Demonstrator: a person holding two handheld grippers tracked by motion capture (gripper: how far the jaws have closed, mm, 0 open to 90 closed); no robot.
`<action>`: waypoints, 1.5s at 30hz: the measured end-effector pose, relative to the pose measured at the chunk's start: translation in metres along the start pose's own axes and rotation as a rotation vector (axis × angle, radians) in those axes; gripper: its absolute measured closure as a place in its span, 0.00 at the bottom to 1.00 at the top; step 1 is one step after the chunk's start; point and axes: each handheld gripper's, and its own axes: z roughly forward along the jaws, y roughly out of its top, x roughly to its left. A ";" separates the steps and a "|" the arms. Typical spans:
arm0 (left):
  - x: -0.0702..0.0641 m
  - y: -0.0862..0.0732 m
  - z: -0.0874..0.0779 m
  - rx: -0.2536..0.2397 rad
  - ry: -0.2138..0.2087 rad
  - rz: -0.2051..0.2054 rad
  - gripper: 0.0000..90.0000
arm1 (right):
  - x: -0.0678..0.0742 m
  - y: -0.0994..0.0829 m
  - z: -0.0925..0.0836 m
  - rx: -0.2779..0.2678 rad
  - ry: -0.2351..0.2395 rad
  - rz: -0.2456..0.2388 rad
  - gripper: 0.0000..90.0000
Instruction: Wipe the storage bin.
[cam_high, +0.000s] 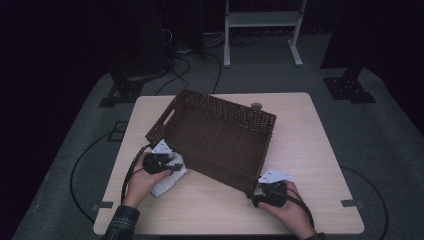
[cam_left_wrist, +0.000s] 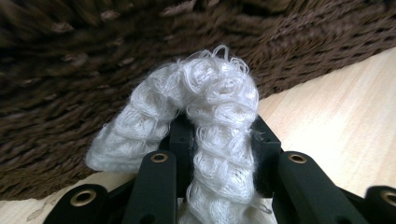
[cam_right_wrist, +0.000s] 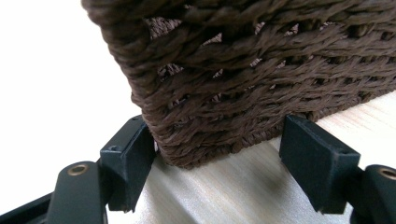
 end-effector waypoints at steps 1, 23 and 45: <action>0.000 -0.001 0.002 0.004 -0.002 -0.003 0.76 | 0.000 0.000 0.000 0.000 0.000 0.000 0.29; -0.012 0.009 -0.013 -0.040 -0.010 0.043 0.76 | 0.000 0.000 0.000 0.000 0.000 0.000 0.29; -0.026 0.027 -0.042 -0.176 -0.053 0.057 0.76 | 0.000 0.000 0.000 0.000 0.001 0.001 0.29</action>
